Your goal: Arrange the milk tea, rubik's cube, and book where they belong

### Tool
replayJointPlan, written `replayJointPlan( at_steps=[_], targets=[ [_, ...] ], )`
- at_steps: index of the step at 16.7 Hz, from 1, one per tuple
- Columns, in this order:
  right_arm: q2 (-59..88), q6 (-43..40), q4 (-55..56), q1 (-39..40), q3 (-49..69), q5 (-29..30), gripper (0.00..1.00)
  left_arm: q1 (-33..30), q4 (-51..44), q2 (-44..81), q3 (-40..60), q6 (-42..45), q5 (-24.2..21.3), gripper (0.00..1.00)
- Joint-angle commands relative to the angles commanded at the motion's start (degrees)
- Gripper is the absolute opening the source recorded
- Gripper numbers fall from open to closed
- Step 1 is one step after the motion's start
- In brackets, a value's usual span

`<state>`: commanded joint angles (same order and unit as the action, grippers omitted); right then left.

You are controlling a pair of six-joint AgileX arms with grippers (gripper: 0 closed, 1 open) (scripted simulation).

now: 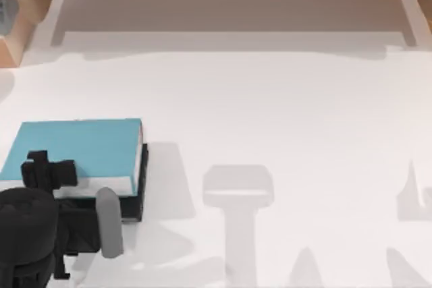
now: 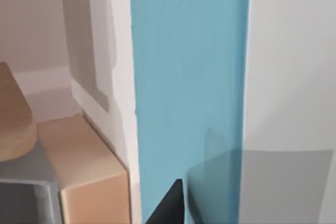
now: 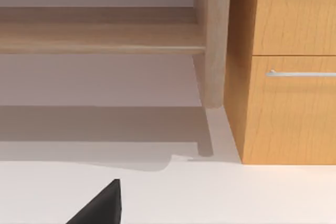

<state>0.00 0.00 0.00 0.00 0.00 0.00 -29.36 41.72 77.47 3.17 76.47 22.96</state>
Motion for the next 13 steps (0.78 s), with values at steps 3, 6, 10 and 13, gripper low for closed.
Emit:
replayJointPlan(
  at_steps=[3,6,10,13],
  targets=[
    [0.0,0.0,0.0,0.0,0.0,0.0,1.0,0.0,0.0,0.0,0.0,0.0,0.0,0.15],
    [0.0,0.0,0.0,0.0,0.0,0.0,1.0,0.0,0.0,0.0,0.0,0.0,0.0,0.38],
    [0.0,0.0,0.0,0.0,0.0,0.0,1.0,0.0,0.0,0.0,0.0,0.0,0.0,0.68],
    [0.0,0.0,0.0,0.0,0.0,0.0,1.0,0.0,0.0,0.0,0.0,0.0,0.0,0.9]
  ],
)
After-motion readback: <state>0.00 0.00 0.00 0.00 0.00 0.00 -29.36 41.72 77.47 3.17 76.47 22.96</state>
